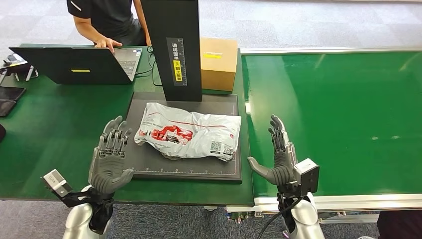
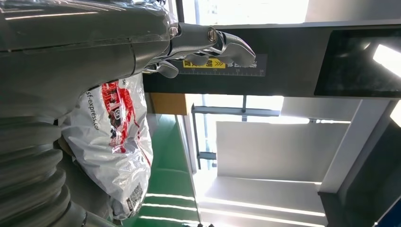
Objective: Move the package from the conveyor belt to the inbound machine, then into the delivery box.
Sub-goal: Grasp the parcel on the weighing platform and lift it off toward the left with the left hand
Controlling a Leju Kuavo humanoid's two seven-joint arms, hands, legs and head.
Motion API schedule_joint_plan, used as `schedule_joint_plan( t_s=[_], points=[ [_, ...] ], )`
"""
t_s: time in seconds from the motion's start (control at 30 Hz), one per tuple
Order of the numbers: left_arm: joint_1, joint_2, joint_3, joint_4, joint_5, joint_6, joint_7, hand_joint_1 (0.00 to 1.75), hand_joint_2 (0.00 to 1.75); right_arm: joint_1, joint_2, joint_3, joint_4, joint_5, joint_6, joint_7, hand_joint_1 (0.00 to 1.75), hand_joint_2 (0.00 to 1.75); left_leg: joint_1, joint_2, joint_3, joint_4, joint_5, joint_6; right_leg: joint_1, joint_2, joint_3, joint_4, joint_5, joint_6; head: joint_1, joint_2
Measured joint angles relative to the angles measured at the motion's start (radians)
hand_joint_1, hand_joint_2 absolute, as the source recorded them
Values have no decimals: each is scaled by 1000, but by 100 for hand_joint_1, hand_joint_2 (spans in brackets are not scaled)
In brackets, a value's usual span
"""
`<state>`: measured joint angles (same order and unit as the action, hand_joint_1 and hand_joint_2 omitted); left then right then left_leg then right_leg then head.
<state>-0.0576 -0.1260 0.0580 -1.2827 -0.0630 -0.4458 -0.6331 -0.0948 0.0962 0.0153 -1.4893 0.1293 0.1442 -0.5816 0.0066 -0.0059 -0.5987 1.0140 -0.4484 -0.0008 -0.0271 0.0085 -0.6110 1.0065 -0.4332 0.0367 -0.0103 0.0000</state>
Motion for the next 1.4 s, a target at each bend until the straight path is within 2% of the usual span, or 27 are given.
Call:
schedule_joint_plan(
  t_s=[1.4],
  points=[
    [-10,-6,0,-14,-1,-11,8,0,175,11,11,-27,-23,1,0,26,0,175,0,0,0,0,0,0,0,0,0,0,0,0,0,0]
  ],
)
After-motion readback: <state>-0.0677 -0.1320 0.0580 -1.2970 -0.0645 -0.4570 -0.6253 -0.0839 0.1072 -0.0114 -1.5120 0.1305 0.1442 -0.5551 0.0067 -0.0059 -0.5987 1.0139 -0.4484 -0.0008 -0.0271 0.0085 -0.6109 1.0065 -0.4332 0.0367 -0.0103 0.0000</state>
